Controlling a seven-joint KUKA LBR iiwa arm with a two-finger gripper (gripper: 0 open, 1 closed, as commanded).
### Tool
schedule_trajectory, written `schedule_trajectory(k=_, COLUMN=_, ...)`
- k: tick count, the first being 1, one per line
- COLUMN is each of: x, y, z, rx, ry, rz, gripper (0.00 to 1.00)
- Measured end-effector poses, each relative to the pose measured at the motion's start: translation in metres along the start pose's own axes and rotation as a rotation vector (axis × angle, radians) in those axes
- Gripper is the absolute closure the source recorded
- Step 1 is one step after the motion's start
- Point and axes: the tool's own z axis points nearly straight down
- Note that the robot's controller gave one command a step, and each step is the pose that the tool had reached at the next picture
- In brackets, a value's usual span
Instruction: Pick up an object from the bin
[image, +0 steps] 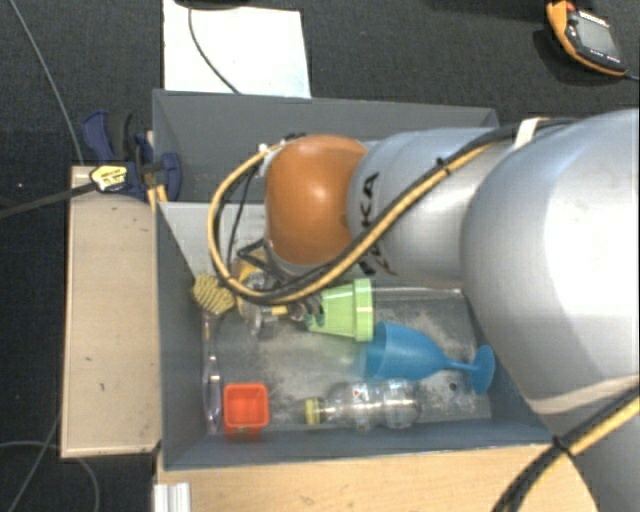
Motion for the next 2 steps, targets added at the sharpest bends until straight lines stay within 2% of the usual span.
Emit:
schedule_trajectory(k=1, x=0.0006, y=0.0022, z=-0.0182, rx=-0.002, ry=-0.005, rz=0.014, gripper=0.00)
schedule_trajectory(k=2, x=0.0006, y=0.0022, z=-0.0182, rx=-0.002, ry=-0.005, rz=0.015, gripper=0.00)
